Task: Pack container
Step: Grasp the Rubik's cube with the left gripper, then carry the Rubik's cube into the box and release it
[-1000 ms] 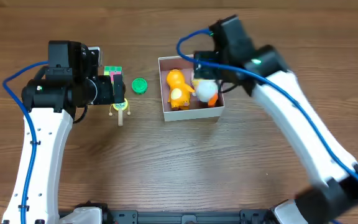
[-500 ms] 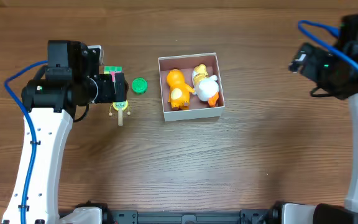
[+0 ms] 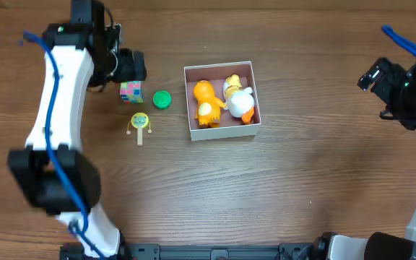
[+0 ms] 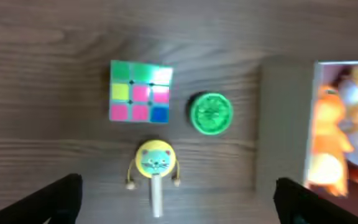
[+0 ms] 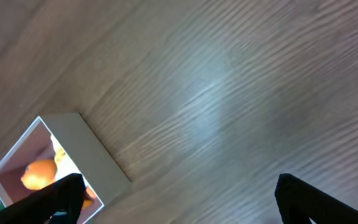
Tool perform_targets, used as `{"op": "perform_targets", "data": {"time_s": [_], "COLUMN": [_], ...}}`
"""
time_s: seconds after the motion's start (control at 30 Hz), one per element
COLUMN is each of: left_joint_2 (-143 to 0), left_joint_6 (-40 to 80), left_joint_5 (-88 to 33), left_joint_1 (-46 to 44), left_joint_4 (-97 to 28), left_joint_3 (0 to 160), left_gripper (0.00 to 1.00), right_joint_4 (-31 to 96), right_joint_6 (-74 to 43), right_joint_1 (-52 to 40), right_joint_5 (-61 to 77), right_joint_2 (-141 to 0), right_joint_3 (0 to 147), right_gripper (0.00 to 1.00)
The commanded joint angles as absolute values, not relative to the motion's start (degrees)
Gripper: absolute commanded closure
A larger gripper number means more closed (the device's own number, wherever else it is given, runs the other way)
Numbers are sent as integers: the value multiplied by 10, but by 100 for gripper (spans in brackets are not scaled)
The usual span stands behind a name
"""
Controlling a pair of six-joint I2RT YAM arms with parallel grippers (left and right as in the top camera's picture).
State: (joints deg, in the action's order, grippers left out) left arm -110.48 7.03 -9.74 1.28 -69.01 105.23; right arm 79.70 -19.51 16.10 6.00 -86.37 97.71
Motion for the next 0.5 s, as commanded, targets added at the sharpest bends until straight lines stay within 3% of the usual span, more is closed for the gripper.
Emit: {"op": "perform_targets", "data": {"time_s": [0.0, 0.07, 0.37, 0.47], "left_joint_2": [-1186, -1220, -1319, -1333], "left_joint_6": [64, 58, 57, 42], "left_joint_5": [-84, -83, -72, -70], "left_joint_1": [30, 30, 29, 29], "left_joint_4": [-711, -712, -675, -667], "left_joint_3": [1112, 1113, 1113, 1113], "left_gripper": [3, 9, 14, 20], "right_joint_4": [801, 801, 801, 801], "right_joint_6": [-197, -197, -197, -197], "right_joint_1": [161, 161, 161, 161], "right_joint_5": [63, 63, 63, 63], "right_joint_2": [-861, -861, -861, -861], "right_joint_3": [977, 977, 977, 977], "right_gripper": [0, 0, 0, 0]}}
